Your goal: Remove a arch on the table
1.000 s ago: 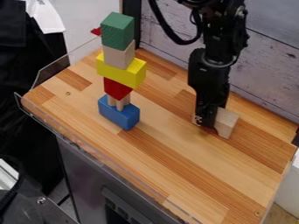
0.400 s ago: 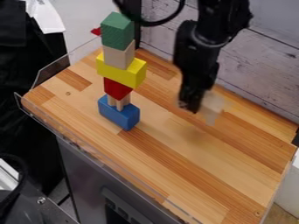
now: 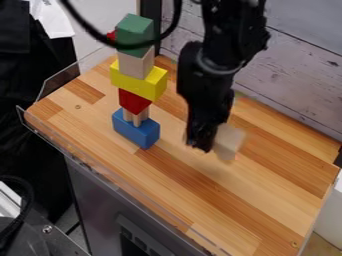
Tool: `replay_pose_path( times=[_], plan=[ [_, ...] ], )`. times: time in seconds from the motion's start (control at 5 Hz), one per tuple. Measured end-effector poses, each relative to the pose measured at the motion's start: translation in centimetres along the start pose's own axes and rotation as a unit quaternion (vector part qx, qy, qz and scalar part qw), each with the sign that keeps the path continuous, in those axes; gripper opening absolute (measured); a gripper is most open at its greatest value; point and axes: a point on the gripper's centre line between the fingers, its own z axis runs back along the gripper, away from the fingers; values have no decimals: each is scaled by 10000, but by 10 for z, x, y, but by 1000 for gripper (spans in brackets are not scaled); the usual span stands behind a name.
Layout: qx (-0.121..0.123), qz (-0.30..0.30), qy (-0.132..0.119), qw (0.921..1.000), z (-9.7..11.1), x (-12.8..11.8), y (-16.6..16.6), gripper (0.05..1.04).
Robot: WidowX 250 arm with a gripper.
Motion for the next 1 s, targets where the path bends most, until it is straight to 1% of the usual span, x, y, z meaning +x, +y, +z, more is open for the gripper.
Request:
replay_pose_path(
  times=[0.2, 0.4, 0.6, 0.8, 1.0],
  plan=[
    [63, 185, 145, 9997, -5, -1, 6, 572],
    [148, 225, 335, 9991, -8, -6, 10, 572],
    [343, -86, 526, 9980, -18, -11, 13, 572],
    [533, -506, 576, 9956, -22, -9, 14, 572],
    [705, -766, 615, 9927, -27, -10, 13, 572]
  ],
)
